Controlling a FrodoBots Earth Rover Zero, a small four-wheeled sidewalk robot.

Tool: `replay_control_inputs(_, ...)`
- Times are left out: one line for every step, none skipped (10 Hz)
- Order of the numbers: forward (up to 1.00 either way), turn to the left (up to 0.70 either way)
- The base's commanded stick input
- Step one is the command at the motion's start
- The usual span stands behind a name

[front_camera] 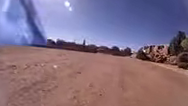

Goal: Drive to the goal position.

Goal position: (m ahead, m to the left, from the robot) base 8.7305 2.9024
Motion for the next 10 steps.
replay_control_inputs(0.70,0.00)
replay_control_inputs(0.70,0.00)
replay_control_inputs(0.70,0.00)
replay_control_inputs(0.70,0.00)
replay_control_inputs(0.70,0.00)
replay_control_inputs(0.70,0.00)
replay_control_inputs(0.70,0.00)
replay_control_inputs(0.70,0.00)
replay_control_inputs(0.70,0.00)
replay_control_inputs(0.70,0.00)
